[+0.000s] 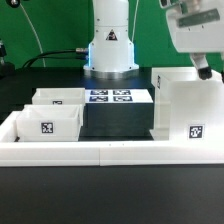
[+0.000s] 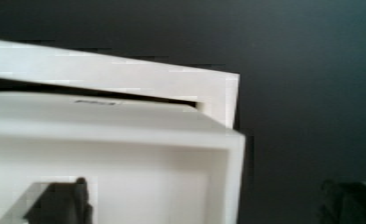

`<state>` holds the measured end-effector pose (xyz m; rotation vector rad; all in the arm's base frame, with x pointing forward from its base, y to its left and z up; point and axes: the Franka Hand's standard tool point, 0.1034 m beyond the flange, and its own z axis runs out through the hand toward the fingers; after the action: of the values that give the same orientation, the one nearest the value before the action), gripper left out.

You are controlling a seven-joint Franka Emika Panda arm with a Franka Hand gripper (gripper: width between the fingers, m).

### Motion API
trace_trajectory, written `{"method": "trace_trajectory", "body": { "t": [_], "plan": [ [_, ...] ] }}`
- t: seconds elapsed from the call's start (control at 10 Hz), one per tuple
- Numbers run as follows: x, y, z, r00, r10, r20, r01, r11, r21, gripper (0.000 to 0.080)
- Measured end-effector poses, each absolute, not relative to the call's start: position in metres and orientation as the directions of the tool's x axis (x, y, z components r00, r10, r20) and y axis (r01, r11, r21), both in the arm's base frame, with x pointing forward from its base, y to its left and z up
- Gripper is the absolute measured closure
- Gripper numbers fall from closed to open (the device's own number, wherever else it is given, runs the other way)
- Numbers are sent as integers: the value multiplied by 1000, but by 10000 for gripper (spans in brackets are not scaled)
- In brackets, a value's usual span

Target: Assemble drawer

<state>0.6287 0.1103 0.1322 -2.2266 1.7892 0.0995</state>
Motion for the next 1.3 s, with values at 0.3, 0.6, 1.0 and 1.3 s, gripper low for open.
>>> {"method": "trace_trajectory", "body": {
  "t": [0.3, 0.6, 1.0, 1.3],
  "plan": [
    [628, 87, 155, 259, -942, -215, -956, -219, -194, 151],
    [627, 88, 152, 323, -925, -201, -937, -283, -204, 151],
    [618, 67, 147, 838, -546, -21, -539, -821, -188, 151],
    [612, 37, 142, 969, -245, 41, -236, -960, -152, 151]
  ]
}}
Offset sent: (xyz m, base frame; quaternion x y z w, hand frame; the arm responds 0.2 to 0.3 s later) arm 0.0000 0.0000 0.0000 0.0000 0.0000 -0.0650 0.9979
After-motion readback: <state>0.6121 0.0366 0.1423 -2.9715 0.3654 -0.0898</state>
